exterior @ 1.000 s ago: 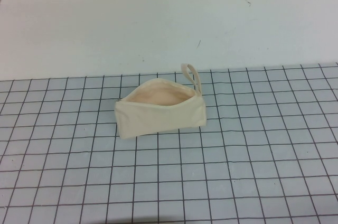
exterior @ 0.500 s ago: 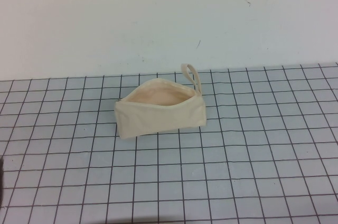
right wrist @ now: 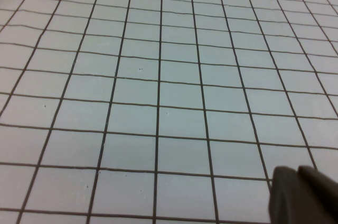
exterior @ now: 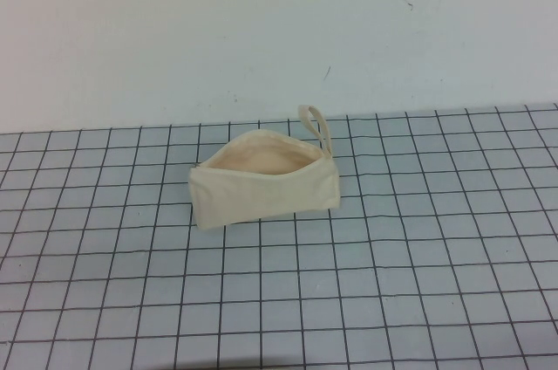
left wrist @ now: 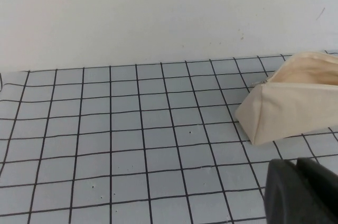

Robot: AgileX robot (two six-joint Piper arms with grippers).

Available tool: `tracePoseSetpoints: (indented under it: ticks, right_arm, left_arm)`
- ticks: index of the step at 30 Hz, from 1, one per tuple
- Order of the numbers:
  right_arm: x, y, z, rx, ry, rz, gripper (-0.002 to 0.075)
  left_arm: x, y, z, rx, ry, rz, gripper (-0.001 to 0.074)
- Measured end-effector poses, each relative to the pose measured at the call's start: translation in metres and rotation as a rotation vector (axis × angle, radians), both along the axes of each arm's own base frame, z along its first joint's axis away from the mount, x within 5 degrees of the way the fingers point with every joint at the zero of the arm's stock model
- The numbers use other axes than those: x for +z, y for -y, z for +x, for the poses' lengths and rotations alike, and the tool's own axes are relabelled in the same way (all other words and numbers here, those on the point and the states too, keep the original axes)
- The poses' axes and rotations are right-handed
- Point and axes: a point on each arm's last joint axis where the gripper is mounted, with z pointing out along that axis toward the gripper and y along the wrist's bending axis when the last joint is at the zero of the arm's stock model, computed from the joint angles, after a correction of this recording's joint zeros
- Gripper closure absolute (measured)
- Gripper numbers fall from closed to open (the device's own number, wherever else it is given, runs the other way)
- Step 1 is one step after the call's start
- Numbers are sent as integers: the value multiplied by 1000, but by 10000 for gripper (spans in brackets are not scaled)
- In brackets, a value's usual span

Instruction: Put eraser into pencil case

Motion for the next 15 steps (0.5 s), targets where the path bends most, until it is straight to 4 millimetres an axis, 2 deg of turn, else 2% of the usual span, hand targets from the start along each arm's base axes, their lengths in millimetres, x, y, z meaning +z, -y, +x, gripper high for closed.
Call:
tracePoseSetpoints:
  ticks: [9,12,15]
  right_arm:
    - [0,0,0,0,0,0,727]
    - [0,0,0,0,0,0,727]
    - [0,0,0,0,0,0,727]
  left_arm:
    - [-1,-1,-3,8,-3,-11,736]
    - [0,-8,-17,80,37,-113,735]
    - [-10,-12,-27,143,57,-154,736]
